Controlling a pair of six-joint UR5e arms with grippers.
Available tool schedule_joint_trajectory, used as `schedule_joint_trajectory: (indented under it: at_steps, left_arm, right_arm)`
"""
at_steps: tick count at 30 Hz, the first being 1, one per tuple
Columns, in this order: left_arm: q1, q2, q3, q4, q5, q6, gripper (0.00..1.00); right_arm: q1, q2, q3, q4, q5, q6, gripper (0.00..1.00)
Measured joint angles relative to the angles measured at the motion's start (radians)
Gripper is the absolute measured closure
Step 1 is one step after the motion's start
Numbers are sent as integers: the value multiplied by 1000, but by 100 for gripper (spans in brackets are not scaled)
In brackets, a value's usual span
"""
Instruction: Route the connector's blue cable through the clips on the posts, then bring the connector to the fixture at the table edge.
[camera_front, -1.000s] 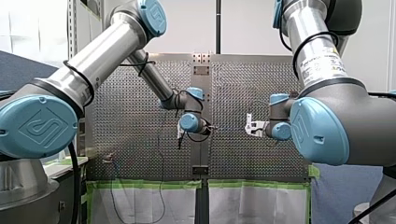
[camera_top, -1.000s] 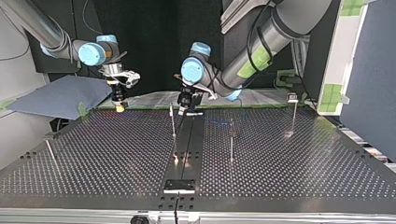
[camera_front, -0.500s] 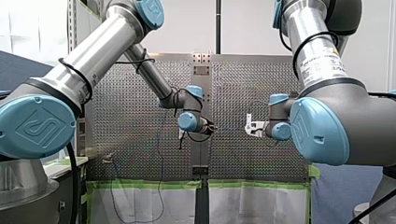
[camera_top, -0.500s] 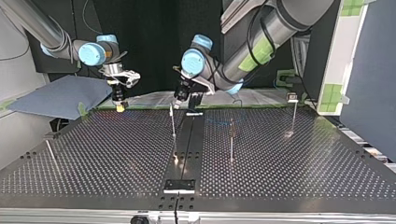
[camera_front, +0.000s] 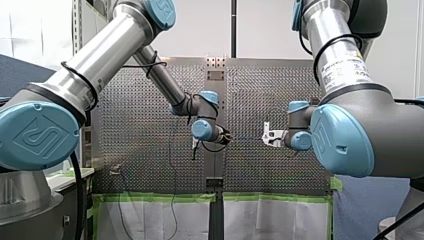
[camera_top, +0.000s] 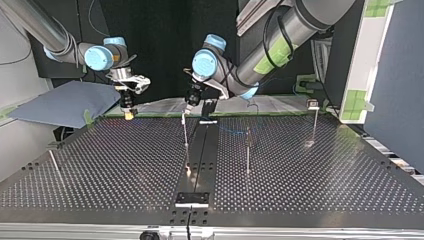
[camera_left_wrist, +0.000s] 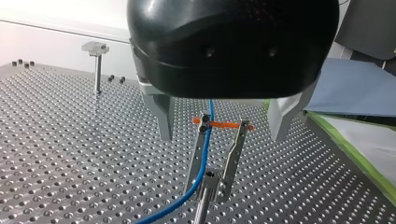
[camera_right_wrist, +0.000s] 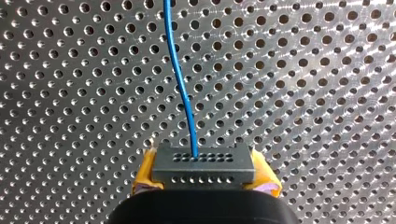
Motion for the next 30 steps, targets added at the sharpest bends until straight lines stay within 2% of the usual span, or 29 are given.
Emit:
schedule_joint_trajectory:
  at_steps: [10, 30]
  left_arm:
    - [-8, 0, 0, -3, -10, 0, 0]
    - [-16, 1, -1, -5, -19, 1, 0]
  right_arm:
    - [-4, 3, 0, -2, -11, 1, 93]
    - [-5, 6, 0, -2, -13, 5, 93]
